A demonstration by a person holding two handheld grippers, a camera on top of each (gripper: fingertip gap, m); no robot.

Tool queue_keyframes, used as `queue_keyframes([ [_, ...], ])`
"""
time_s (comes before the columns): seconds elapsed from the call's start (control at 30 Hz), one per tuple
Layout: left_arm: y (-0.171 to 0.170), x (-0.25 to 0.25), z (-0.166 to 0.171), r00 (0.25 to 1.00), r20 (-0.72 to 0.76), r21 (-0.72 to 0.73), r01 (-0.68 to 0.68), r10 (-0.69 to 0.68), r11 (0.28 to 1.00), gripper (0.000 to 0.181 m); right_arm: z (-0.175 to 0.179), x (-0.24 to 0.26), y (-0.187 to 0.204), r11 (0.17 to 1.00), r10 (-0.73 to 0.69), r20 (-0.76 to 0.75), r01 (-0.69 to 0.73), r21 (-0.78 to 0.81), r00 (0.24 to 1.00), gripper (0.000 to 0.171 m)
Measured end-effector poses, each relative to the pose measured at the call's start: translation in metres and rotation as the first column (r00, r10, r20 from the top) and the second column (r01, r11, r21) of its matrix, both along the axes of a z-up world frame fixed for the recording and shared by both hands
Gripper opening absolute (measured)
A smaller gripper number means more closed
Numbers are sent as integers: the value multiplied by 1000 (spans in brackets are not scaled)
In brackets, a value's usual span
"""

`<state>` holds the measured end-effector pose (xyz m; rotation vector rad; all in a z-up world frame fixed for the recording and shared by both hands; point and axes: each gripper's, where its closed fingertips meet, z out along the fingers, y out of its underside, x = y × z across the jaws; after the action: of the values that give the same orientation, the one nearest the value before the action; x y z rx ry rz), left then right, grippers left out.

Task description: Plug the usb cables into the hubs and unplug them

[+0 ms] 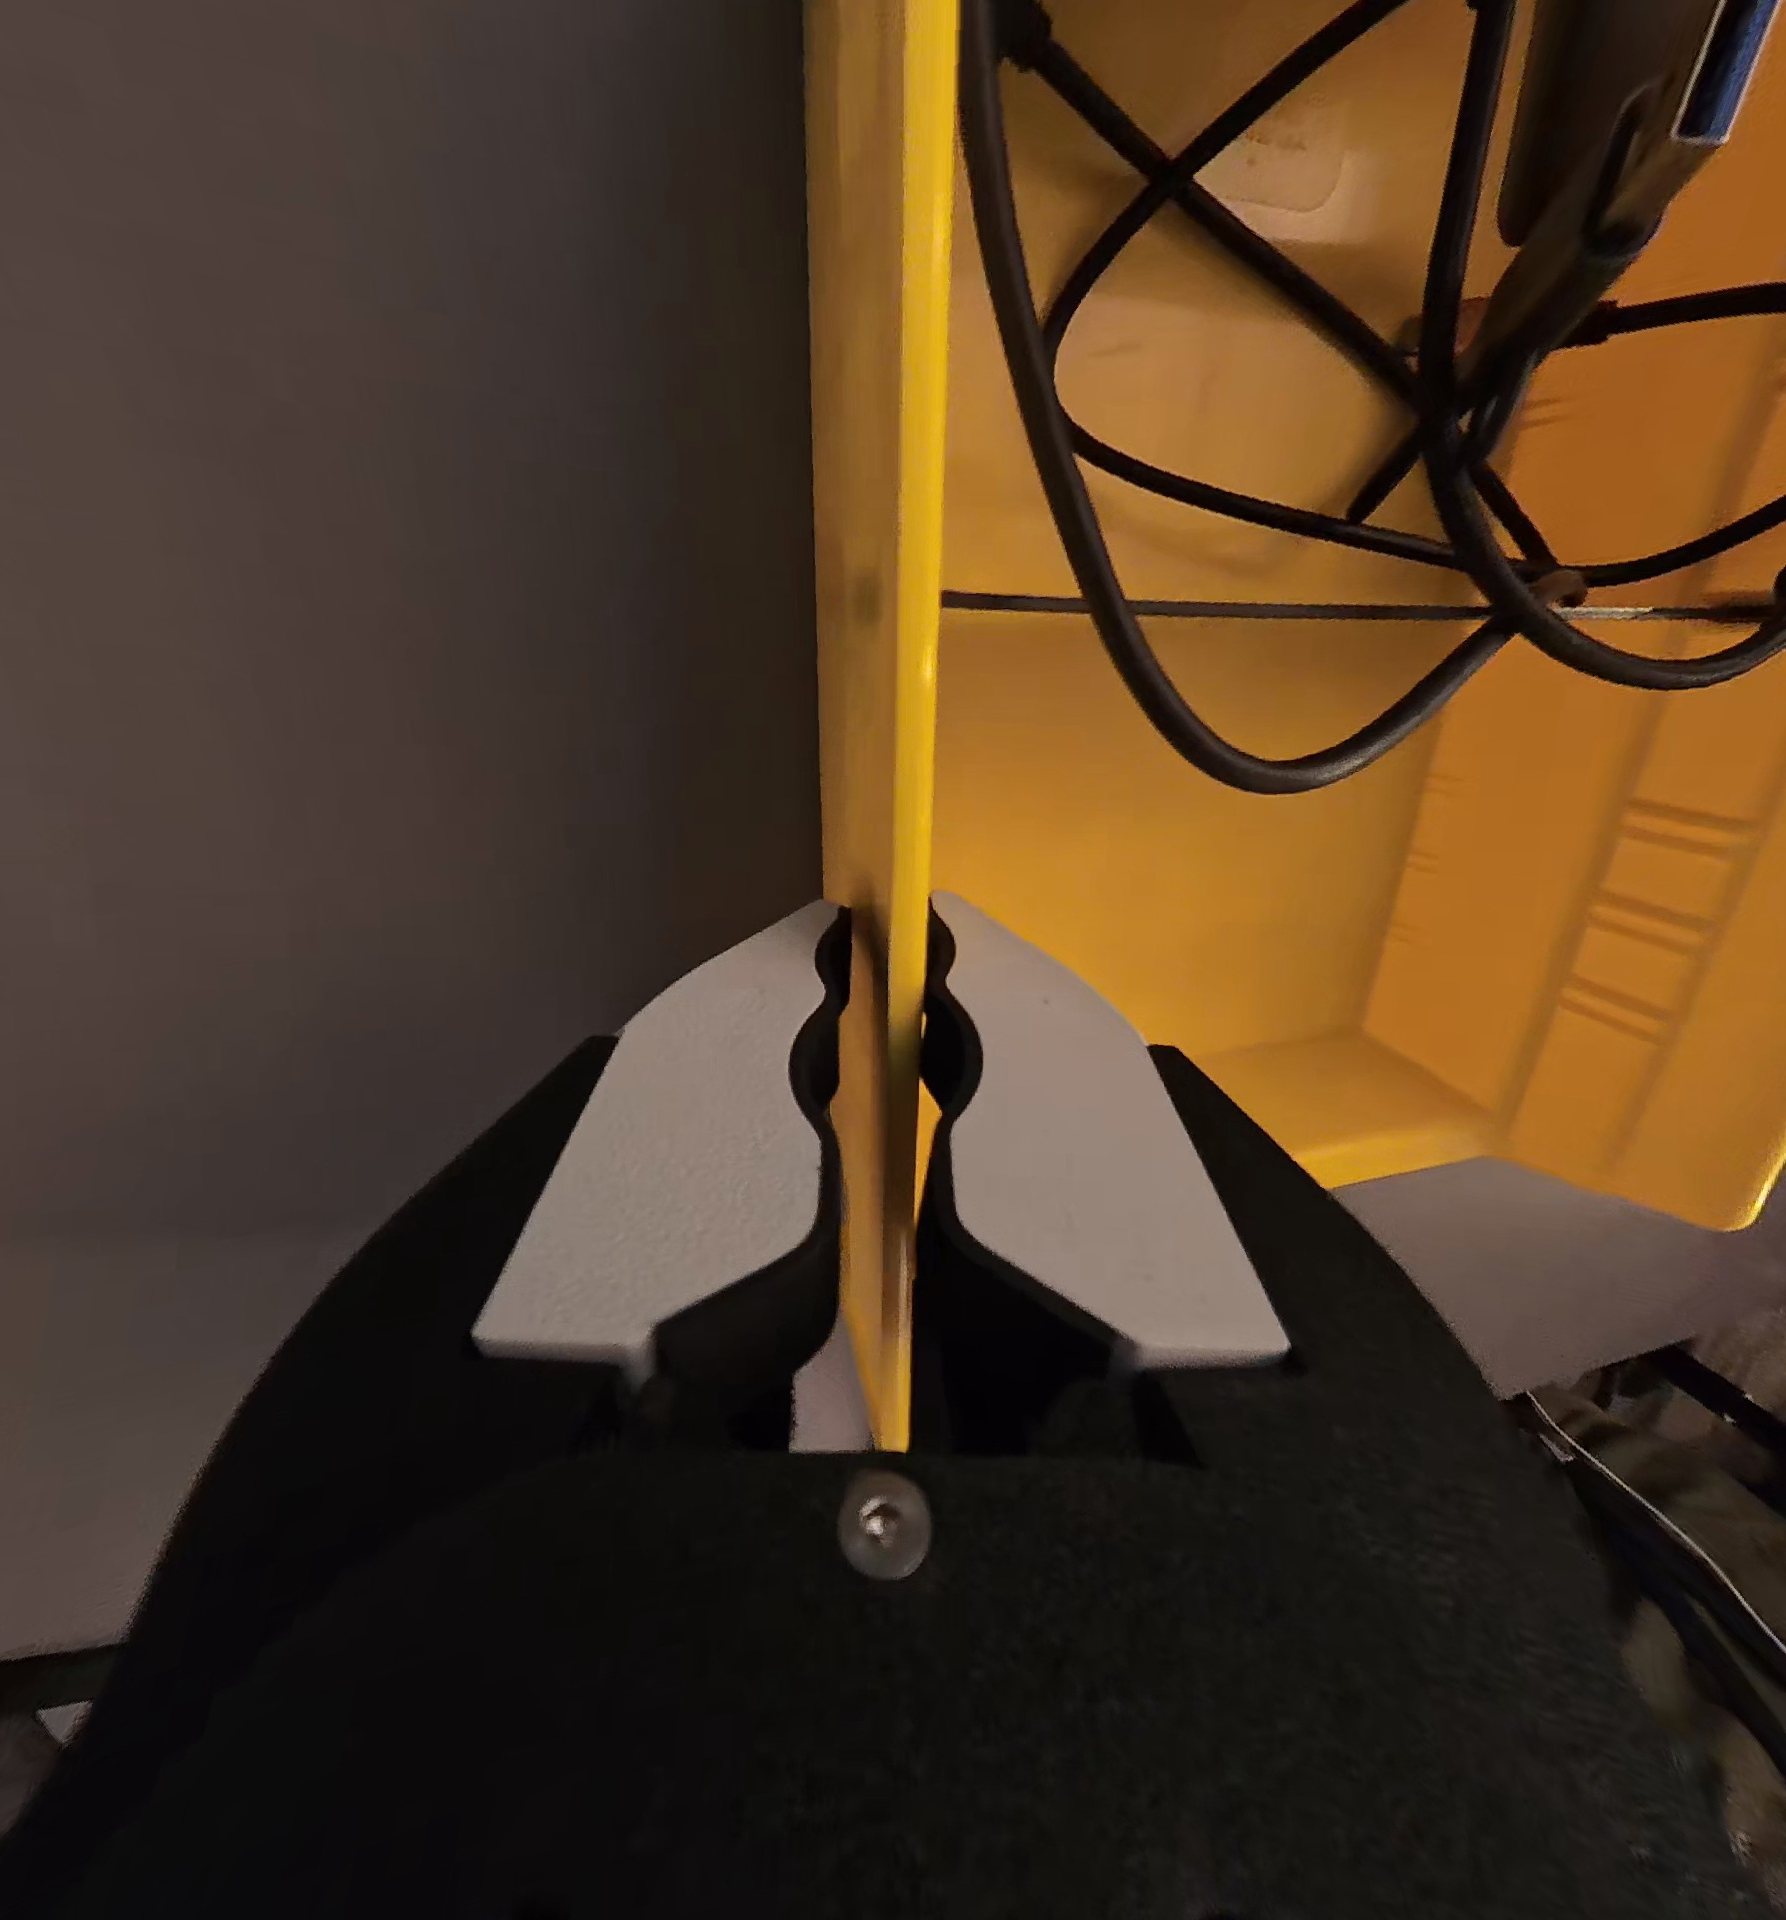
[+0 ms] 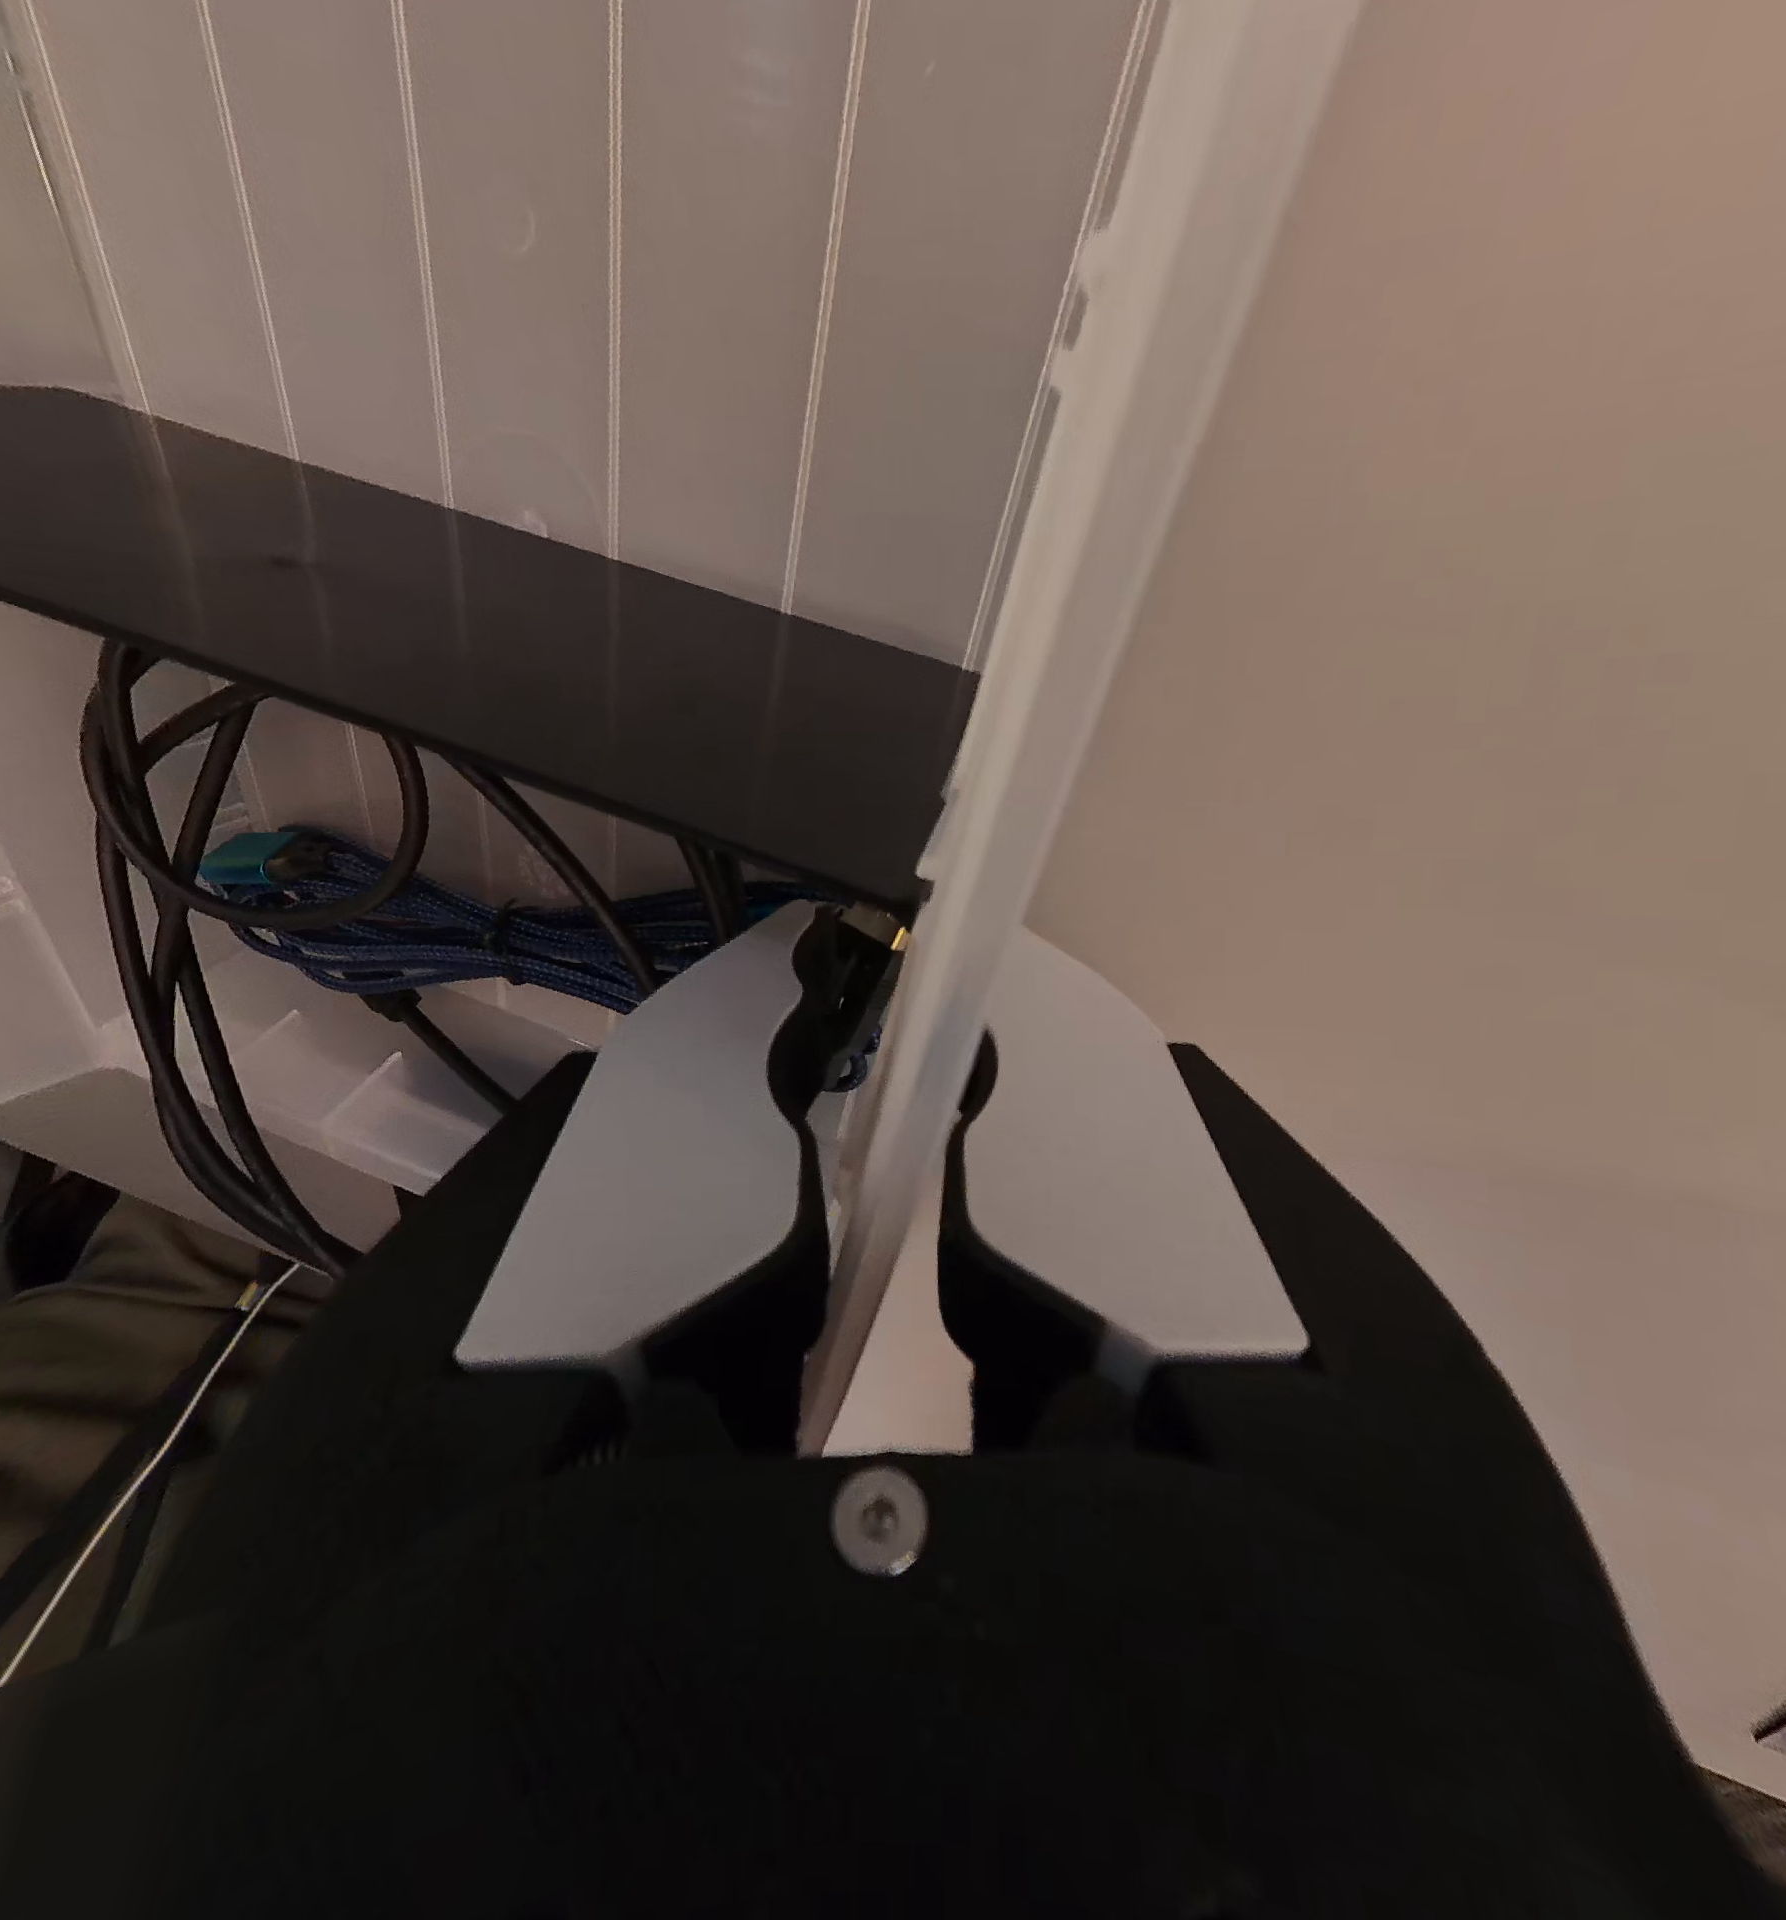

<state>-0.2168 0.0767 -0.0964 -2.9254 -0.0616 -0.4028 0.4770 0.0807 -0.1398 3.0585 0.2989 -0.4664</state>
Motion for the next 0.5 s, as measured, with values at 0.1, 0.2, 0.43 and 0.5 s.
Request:
queue_keyframes([
  [0.1, 0, -1, 0, 1000, -21, 7, 16, -16, 1000, 8, 0, 3, -3, 1000, -7, -6, 7, 0, 1000, 21],
  [0.2, 1, -6, -1, 997, -70, 16, 27, -26, 1000, 6, 0, 5, -4, 1000, -2, -5, 2, 5, 1000, 21],
  [0.43, 0, -11, -1, 999, -25, 58, -27, 28, 998, 7, -3, 5, -4, 1000, -2, 14, 2, -12, 1000, 19],
  [0.5, -2, -16, -1, 999, -34, 63, -37, 39, 997, 7, -3, 5, -4, 1000, -3, 12, 3, -13, 1000, 20],
])
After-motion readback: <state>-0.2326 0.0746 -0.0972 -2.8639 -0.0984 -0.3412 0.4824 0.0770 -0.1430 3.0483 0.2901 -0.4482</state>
